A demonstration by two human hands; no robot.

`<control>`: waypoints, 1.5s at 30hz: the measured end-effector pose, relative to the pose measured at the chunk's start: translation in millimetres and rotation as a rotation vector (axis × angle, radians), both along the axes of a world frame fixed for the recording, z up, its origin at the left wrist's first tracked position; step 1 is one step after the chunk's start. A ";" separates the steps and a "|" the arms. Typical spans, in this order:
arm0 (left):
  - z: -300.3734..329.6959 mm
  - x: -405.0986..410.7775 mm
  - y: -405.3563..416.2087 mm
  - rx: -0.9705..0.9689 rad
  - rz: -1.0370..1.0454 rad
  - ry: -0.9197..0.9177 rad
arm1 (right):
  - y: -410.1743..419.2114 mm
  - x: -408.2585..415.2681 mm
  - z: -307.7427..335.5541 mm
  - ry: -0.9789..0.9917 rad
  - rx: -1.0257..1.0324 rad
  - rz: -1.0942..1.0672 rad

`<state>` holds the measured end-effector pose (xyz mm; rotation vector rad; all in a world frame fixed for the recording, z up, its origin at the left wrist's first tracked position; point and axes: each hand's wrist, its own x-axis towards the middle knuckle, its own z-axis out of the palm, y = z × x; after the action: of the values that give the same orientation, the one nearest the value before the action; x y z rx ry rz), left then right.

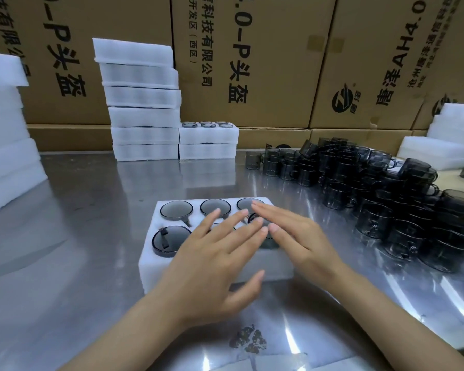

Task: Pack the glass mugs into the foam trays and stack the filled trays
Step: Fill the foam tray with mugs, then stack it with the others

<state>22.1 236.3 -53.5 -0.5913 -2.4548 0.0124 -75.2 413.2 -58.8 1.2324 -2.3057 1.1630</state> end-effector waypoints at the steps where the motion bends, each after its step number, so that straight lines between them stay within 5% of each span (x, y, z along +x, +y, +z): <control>1: -2.3 -0.6 1.5 -0.014 0.008 -0.015 | -0.3 0.2 -0.6 -0.020 0.021 0.006; 8: -9.2 0.4 10.1 0.075 0.062 -0.126 | 2.1 0.3 -0.9 -0.002 0.364 -0.078; 16: -8.2 11.5 7.1 0.086 0.111 -0.195 | -0.8 9.8 -5.5 -0.116 0.137 -0.167; 21: -12.3 31.0 -31.0 0.567 0.345 -0.145 | 15.2 18.7 -5.2 -0.449 -0.072 -0.330; 24: -10.0 35.0 -62.4 0.918 0.568 -0.348 | 16.9 28.4 -6.9 -0.588 -0.082 -0.231; 27: -8.7 30.1 -68.4 1.191 0.352 -0.632 | 14.4 37.5 -5.4 -0.743 -0.117 -0.177; 31: -9.7 14.6 -64.2 1.433 0.190 -0.543 | 5.5 35.9 1.3 -0.999 -0.321 -0.012; 38: -1.6 -34.9 -46.6 1.900 -0.112 -0.355 | -53.2 -1.3 19.1 -1.272 -1.008 0.086; 45: -6.0 -85.8 -52.5 1.975 -0.070 -0.270 | -119.5 -54.7 17.1 -1.438 -0.850 0.018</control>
<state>-63.6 183.8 -59.5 0.2826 -1.4589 -2.1898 -129.9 293.7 -41.7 -0.0653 -1.7786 3.2019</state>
